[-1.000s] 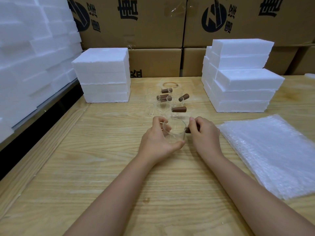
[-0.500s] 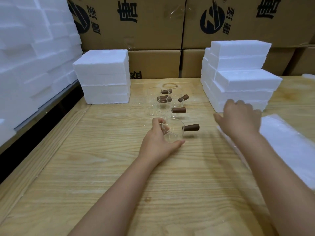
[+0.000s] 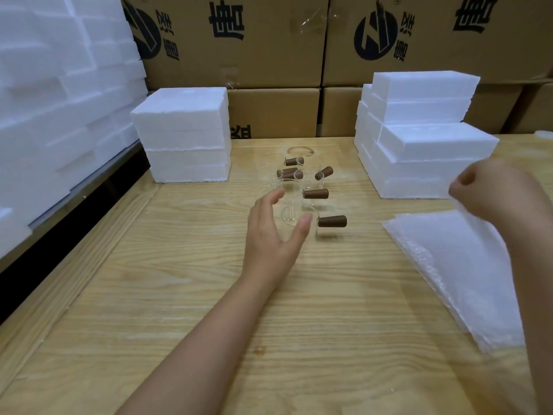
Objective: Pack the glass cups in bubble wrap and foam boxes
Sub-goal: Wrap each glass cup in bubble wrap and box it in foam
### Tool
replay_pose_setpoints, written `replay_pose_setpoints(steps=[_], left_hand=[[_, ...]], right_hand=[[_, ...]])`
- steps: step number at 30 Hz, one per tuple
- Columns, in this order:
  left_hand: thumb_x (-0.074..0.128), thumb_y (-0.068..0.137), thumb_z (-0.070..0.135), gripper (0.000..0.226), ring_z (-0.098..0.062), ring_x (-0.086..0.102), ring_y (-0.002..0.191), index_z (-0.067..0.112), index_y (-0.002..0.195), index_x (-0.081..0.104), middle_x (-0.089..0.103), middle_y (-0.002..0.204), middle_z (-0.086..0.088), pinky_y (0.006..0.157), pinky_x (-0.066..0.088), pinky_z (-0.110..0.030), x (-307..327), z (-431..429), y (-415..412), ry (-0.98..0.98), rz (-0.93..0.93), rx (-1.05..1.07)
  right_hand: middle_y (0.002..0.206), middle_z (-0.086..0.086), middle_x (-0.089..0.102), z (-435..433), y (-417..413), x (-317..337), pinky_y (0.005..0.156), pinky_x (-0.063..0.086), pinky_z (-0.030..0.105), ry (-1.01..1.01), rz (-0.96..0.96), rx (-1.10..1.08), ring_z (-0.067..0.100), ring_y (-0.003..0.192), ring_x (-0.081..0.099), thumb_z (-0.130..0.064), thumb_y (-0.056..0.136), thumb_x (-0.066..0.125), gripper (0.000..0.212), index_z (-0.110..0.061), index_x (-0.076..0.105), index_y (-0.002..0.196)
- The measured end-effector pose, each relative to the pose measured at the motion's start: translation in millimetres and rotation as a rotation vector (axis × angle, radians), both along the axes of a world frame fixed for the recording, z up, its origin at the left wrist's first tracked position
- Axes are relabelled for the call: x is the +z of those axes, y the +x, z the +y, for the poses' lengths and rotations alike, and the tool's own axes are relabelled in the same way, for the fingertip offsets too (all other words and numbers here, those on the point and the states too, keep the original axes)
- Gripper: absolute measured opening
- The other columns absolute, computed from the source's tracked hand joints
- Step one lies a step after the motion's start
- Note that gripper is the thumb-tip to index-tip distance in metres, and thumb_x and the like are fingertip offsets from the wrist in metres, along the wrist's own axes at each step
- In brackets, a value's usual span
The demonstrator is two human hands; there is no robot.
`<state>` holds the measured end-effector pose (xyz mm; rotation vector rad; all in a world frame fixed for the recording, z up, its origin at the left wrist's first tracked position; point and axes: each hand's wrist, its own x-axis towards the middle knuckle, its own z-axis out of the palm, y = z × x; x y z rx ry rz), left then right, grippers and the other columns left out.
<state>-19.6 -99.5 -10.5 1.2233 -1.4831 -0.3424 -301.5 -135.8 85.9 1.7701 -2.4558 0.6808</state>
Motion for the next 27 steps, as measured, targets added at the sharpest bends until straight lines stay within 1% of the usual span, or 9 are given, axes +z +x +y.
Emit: replay_pose_setpoints(steps=[2, 4, 6, 9, 13, 17, 19, 24, 27], left_hand=[[0.052, 0.088, 0.042, 0.041, -0.012, 0.055, 0.104, 0.015, 0.119, 0.054, 0.058, 0.111, 0.006, 0.092, 0.039, -0.016, 3.1, 1.5, 0.5, -0.188, 0.008, 0.041], [0.051, 0.09, 0.033, 0.019, -0.01, 0.058, 0.085, 0.023, 0.106, 0.056, 0.061, 0.09, 0.005, 0.08, 0.044, -0.02, 9.4, 3.2, -0.4, -0.278, 0.079, 0.032], [0.052, 0.092, 0.029, 0.004, -0.007, 0.057, 0.068, 0.031, 0.094, 0.055, 0.061, 0.073, 0.005, 0.066, 0.048, -0.024, 17.6, 4.9, -2.6, -0.25, 0.16, -0.044], [0.053, 0.089, 0.039, 0.015, -0.008, 0.056, 0.053, 0.025, 0.088, 0.059, 0.064, 0.064, 0.004, 0.051, 0.046, -0.026, 33.9, 6.2, -8.5, -0.036, 0.347, -0.194], [0.048, 0.093, 0.053, 0.045, -0.017, 0.062, 0.053, 0.011, 0.106, 0.055, 0.069, 0.085, -0.008, 0.045, 0.047, -0.024, 52.5, 4.9, -15.7, 0.314, 0.619, -0.403], [0.057, 0.096, 0.019, 0.009, -0.016, 0.066, 0.053, 0.01, 0.094, 0.056, 0.069, 0.069, 0.0, 0.043, 0.05, -0.024, 52.9, 7.9, -16.9, 0.313, 0.632, -0.449], [0.061, 0.092, 0.006, 0.008, -0.011, 0.065, 0.056, 0.01, 0.085, 0.057, 0.068, 0.063, 0.003, 0.047, 0.053, -0.024, 52.1, 8.1, -17.2, 0.278, 0.61, -0.438], [0.071, 0.081, -0.003, 0.02, -0.002, 0.062, 0.061, 0.01, 0.072, 0.058, 0.064, 0.062, 0.009, 0.06, 0.051, -0.016, 51.8, 10.0, -22.2, 0.161, 0.502, -0.435], [0.071, 0.079, -0.006, 0.021, -0.001, 0.062, 0.063, 0.009, 0.074, 0.058, 0.064, 0.064, 0.009, 0.062, 0.05, -0.014, 52.3, 11.6, -24.9, 0.118, 0.494, -0.461]], right_hand=[[0.07, 0.002, 0.061, 8.0, 5.8, 13.1, 0.06, 0.042, 0.031, -0.228, -0.122, 0.104, 0.028, 0.072, 0.056, -0.019, 0.086, 0.061, 0.019, -0.019, 0.057, 0.067], [0.076, -0.007, 0.062, 18.7, 15.9, 27.0, 0.072, 0.049, 0.034, -0.393, -0.383, 0.288, 0.022, 0.078, 0.061, -0.023, 0.085, 0.067, 0.019, -0.027, 0.057, 0.069], [0.085, -0.005, 0.069, 33.3, 33.9, 38.6, 0.079, 0.053, 0.032, -0.46, -0.683, 0.58, 0.017, 0.088, 0.068, -0.018, 0.082, 0.073, 0.02, -0.03, 0.06, 0.074], [0.093, 0.001, 0.071, 48.5, 61.5, 43.0, 0.088, 0.053, 0.027, -0.329, -0.92, 1.023, 0.019, 0.101, 0.067, -0.011, 0.076, 0.073, 0.018, -0.022, 0.059, 0.078], [0.108, 0.006, 0.069, 49.7, 79.7, 29.5, 0.088, 0.052, 0.021, 0.042, -0.764, 1.149, 0.01, 0.108, 0.064, -0.01, 0.073, 0.066, 0.013, -0.01, 0.054, 0.075], [0.11, 0.004, 0.067, 41.0, 80.7, 14.7, 0.083, 0.049, 0.015, 0.212, -0.636, 1.088, 0.007, 0.109, 0.062, 0.003, 0.081, 0.066, 0.018, -0.007, 0.053, 0.073], [0.109, -0.003, 0.067, 39.4, 78.2, 13.2, 0.084, 0.05, 0.014, 0.272, -0.637, 1.068, 0.005, 0.109, 0.061, -0.01, 0.077, 0.073, 0.018, -0.009, 0.056, 0.079], [0.101, -0.015, 0.069, 39.7, 84.9, 12.7, 0.085, 0.048, 0.023, 0.287, -0.626, 0.927, 0.0, 0.097, 0.064, -0.065, 0.058, 0.076, 0.058, -0.024, 0.063, 0.098], [0.089, -0.011, 0.071, 38.2, 87.9, 12.2, 0.08, 0.048, 0.029, 0.245, -0.542, 0.875, 0.005, 0.085, 0.068, -0.062, 0.054, 0.071, 0.052, -0.022, 0.066, 0.088]])
